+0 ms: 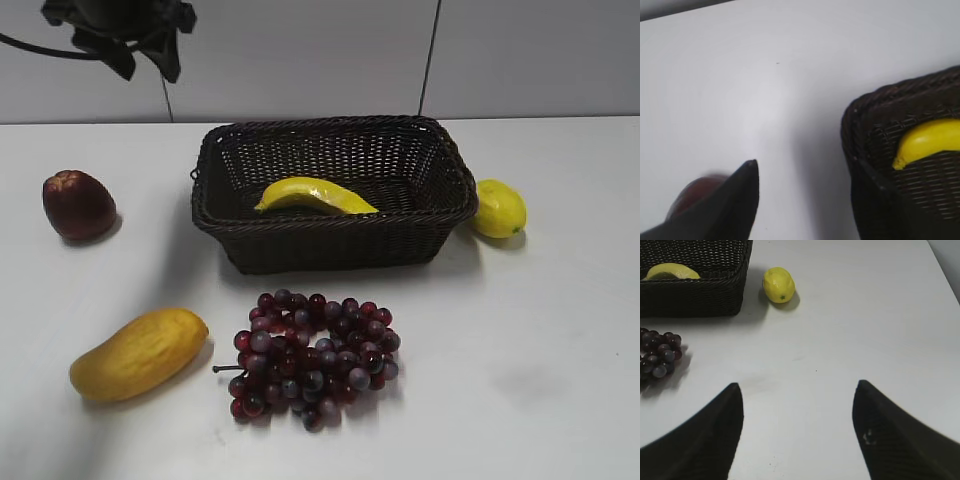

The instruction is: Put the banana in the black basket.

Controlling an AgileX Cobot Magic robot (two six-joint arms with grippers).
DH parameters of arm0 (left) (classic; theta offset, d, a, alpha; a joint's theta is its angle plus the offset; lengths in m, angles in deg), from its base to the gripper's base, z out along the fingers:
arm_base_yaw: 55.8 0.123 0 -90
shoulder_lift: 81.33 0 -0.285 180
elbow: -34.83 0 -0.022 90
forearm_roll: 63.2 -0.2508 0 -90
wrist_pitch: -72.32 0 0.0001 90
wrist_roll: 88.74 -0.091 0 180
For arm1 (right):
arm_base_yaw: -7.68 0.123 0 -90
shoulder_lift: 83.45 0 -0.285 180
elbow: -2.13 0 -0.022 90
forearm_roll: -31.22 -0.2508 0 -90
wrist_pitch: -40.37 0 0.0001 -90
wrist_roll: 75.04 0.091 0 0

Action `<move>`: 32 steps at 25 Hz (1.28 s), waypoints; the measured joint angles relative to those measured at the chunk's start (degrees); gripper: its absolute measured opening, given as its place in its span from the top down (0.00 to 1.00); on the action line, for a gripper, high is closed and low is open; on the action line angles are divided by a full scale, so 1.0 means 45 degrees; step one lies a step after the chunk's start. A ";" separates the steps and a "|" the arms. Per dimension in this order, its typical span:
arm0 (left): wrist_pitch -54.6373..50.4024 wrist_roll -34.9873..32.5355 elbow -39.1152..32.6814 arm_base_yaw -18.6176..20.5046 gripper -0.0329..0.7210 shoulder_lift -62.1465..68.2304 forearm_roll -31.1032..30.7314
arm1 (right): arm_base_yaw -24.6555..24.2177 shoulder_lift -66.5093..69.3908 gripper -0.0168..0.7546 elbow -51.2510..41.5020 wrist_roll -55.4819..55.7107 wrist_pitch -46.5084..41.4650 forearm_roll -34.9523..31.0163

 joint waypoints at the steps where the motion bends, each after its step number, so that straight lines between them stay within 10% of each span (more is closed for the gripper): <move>1: -0.0016 0.0075 0.0000 0.0268 0.20 -0.0121 0.0034 | 0.0000 0.0000 0.31 0.0000 0.0000 0.0000 0.0000; 13: -0.0052 0.0114 0.0058 0.3006 0.23 -0.1748 -0.0747 | 0.0000 0.0000 0.31 0.0000 0.0000 0.0000 0.0000; 21: -0.0052 0.0000 -0.0329 0.3341 0.23 -0.3227 -0.0458 | 0.0000 0.0000 0.31 0.0000 0.0000 0.0000 0.0000; 32: -0.0086 -0.0323 -0.8628 0.3341 0.25 -0.9481 -0.1184 | 0.0000 0.0000 0.31 0.0000 0.0000 0.0000 0.0000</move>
